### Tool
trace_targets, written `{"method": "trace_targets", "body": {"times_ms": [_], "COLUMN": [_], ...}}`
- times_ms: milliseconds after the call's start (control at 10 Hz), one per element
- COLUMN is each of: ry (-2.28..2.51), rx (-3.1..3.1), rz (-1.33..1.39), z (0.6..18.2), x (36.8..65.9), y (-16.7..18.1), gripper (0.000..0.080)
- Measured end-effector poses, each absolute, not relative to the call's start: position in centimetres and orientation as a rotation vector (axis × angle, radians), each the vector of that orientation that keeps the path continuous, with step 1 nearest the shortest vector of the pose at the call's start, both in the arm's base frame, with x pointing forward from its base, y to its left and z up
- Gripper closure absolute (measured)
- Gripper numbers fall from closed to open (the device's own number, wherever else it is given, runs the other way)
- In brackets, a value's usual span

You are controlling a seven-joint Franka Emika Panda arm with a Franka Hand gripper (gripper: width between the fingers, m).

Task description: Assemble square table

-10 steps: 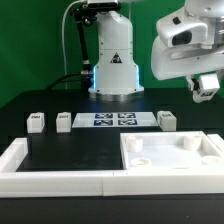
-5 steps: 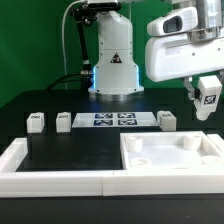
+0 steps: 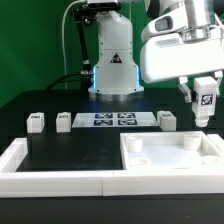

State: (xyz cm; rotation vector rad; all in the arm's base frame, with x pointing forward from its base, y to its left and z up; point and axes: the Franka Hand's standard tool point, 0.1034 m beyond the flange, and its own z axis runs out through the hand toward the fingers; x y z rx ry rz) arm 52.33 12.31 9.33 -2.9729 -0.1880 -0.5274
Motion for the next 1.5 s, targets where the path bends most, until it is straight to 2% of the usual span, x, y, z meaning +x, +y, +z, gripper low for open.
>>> {"method": "trace_targets", "body": {"times_ms": [300, 700, 800, 1100, 1500], "ry": [-0.188, -0.189, -0.187, -0.241, -0.244], "rx": [-2.960, -2.960, -2.954, -2.935, -2.934], "rz": [-0.538, -0.537, -0.545, -0.599, -0.604], "z": [10.2, 9.8, 9.1, 9.4, 9.5], "x": [55.4, 55.5, 56.3, 60.4, 60.5], "y": [12.4, 12.5, 12.8, 12.9, 12.9], "gripper": [0.0511, 0.0511, 0.0511, 0.0511, 0.0509]}}
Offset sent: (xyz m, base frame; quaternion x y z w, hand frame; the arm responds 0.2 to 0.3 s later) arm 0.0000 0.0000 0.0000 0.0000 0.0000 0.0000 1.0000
